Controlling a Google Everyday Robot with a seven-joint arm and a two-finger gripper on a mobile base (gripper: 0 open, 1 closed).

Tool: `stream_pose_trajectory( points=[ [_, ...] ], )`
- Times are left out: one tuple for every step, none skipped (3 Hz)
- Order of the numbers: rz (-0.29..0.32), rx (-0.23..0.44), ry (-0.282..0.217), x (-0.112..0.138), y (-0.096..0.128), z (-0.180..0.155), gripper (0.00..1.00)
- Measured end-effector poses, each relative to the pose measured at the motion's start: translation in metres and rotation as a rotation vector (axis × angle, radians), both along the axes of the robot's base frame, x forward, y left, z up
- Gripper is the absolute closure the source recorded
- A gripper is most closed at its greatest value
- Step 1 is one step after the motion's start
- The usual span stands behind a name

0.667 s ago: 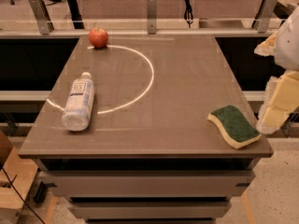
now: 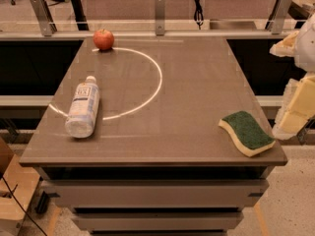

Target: Move sponge near blue plastic bottle

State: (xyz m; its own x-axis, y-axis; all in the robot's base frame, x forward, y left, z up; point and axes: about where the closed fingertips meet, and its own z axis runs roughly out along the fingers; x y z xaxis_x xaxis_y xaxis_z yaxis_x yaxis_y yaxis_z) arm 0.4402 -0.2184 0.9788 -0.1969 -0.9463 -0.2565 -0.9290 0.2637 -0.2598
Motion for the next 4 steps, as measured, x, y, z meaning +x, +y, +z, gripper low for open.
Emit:
stream_pose_trajectory(
  points=[
    [0.031, 0.097, -0.040, 0.008, -0.003, -0.001, 0.00],
    [0.012, 0.173, -0.048, 0.012, -0.007, -0.015, 0.00],
    [0.010, 0.179, -0.052, 0.012, -0.006, -0.015, 0.00],
    [-0.033, 0.227, -0.011, 0.020, -0.009, -0.039, 0.00]
  ],
)
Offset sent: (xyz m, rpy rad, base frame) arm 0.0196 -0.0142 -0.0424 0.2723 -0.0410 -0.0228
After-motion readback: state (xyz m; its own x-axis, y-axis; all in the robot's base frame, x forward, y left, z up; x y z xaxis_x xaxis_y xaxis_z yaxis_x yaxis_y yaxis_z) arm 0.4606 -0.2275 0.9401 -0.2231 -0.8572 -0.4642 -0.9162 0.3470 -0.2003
